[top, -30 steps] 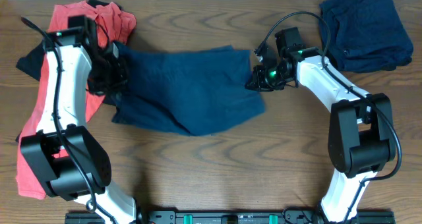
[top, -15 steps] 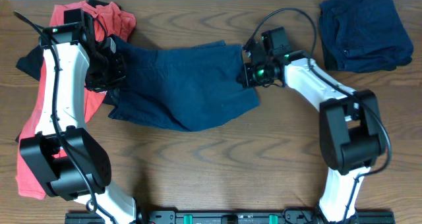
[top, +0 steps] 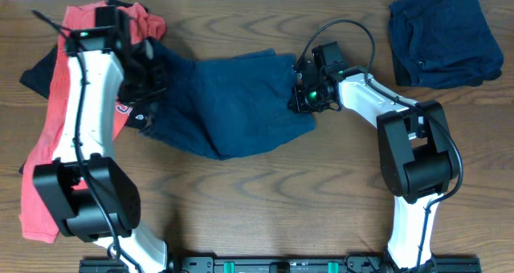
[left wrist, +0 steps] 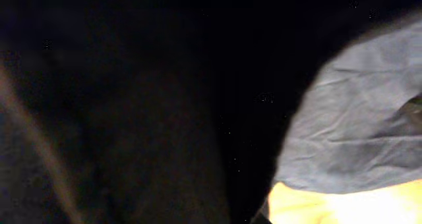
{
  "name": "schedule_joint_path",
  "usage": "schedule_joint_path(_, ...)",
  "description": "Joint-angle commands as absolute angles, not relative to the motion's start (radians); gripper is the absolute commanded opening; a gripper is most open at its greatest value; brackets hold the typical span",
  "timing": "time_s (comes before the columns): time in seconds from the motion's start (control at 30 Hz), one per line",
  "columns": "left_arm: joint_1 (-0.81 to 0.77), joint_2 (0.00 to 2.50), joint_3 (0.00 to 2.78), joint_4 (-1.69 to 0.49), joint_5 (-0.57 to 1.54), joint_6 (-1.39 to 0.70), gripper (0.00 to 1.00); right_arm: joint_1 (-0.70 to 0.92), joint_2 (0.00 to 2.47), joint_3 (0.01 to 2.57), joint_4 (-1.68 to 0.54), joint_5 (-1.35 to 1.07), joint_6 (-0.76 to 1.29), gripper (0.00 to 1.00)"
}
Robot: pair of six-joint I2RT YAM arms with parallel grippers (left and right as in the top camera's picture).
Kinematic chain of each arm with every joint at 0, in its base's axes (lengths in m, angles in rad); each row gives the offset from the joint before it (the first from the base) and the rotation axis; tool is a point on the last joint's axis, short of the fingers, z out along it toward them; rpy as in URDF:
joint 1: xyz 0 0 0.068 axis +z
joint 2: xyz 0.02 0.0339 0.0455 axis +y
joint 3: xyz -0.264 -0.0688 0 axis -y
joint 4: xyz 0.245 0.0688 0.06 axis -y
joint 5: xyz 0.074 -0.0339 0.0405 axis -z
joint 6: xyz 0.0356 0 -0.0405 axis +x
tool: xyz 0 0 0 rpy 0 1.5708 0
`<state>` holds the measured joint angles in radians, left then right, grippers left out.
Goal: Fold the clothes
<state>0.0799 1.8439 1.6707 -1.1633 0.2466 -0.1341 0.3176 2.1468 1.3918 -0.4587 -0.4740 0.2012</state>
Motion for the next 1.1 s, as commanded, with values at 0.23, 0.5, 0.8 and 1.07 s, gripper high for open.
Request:
schedule_joint_path(0.23,-0.159,1.827,1.689,-1.002,0.253,-0.359,0.06,0.322,2.206,1.385,-0.480,-0.418,0.213,0.01)
schedule_joint_path(0.5,-0.316,1.831,1.689,-0.881,0.252,-0.433,0.06,0.322,2.206,1.384,-0.488,-0.418,0.213,0.01)
schedule_joint_path(0.8,-0.396,1.900,1.689,-0.809,0.249,-0.479,0.06,0.322,2.206,1.384,-0.490,-0.418,0.213,0.01)
schedule_joint_path(1.07,-0.439,2.014,1.689,-0.741,0.300,-0.503,0.06,0.322,2.206,1.384,-0.490,-0.418,0.213,0.01)
